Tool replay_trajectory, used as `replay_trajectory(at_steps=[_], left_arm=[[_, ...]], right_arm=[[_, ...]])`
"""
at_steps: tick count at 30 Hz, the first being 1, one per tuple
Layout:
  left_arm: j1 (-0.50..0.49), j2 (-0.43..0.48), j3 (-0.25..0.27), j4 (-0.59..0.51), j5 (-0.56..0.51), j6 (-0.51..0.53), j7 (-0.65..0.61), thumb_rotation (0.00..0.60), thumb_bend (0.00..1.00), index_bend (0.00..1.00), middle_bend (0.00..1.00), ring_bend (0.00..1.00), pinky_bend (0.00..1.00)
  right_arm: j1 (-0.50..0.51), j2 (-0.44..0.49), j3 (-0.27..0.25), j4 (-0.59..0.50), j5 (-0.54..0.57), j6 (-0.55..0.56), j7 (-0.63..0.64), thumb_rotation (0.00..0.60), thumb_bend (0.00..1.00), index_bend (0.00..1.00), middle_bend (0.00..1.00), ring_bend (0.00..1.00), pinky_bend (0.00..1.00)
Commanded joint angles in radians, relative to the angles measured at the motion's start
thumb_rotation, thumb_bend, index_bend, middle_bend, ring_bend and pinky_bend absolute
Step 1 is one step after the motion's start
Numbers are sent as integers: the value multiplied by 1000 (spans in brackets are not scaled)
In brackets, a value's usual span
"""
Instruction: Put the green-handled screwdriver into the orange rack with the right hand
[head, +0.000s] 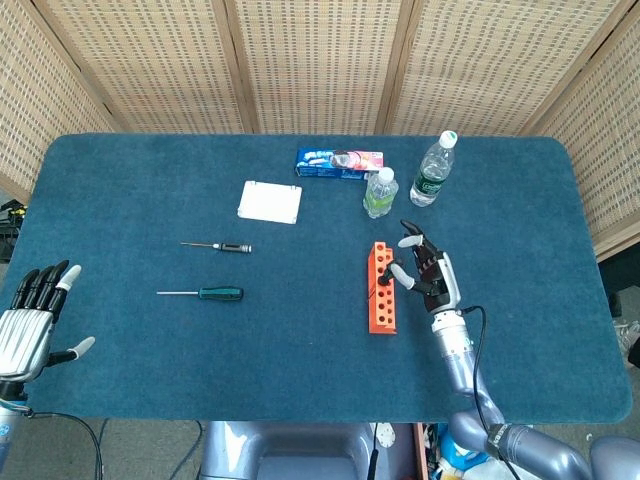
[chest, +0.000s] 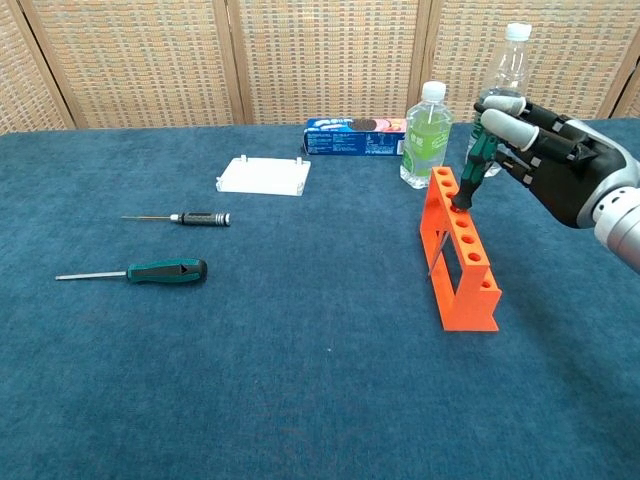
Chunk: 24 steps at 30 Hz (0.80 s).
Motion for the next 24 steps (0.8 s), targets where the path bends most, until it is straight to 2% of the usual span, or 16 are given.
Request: replay_trajectory(at_steps=[1,24], left_arm=[[0,0,0,0,0,0,0,600,0,0,0,0,0],[-1,-2,3,-5,8,2,7,600,0,0,0,0,0]], right_arm=[[-1,0,-1,-1,-1,1,0,600,195,433,125,0,0],[-37,60,-61,-49,-49,11,30,600,195,385,125,0,0]])
